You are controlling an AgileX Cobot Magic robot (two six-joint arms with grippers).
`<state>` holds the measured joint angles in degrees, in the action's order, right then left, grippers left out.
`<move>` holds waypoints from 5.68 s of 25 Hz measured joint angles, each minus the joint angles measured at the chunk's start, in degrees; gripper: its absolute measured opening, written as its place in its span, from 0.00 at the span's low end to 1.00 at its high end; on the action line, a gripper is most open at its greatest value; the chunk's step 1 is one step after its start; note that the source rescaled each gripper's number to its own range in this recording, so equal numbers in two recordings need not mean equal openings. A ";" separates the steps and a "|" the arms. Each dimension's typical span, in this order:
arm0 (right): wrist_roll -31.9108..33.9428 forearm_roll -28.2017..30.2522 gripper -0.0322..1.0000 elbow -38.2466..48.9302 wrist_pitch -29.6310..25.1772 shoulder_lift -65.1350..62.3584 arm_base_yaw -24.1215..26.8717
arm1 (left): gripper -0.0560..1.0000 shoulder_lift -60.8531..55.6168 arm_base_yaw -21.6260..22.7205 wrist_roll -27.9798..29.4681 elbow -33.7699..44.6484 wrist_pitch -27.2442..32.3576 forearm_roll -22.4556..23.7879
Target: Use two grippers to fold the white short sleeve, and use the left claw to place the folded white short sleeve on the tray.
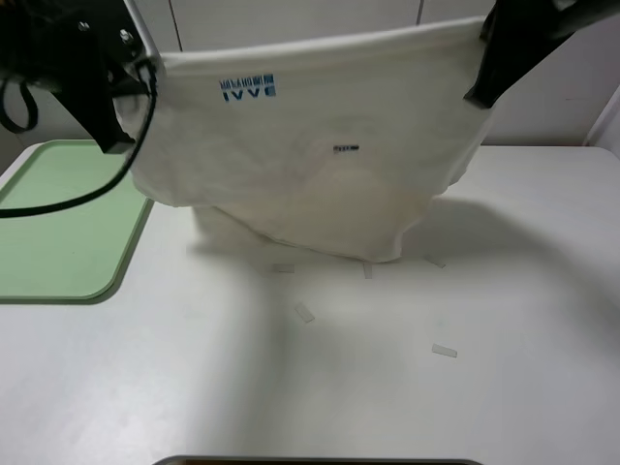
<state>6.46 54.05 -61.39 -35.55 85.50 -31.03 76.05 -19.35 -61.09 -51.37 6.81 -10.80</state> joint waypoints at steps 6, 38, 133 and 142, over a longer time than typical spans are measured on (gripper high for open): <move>-12.41 -2.78 0.03 -1.78 -0.47 -16.21 -0.45 | 0.05 -11.48 -3.58 -0.05 -2.24 1.23 0.00; -35.15 -7.69 0.03 -15.96 -0.56 10.81 0.73 | 0.05 15.12 4.10 -0.72 -12.20 4.02 0.61; -42.60 -49.30 1.00 8.79 6.97 -12.93 17.29 | 0.77 -1.68 -0.64 -25.71 -6.88 28.30 -39.74; -38.13 -49.68 1.00 8.79 6.93 -12.93 17.29 | 0.77 -24.14 -0.64 -18.47 -6.88 34.36 -38.10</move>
<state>-31.68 4.37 -52.60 -28.63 72.58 -13.74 51.91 -19.98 -79.57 -58.25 41.18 -48.89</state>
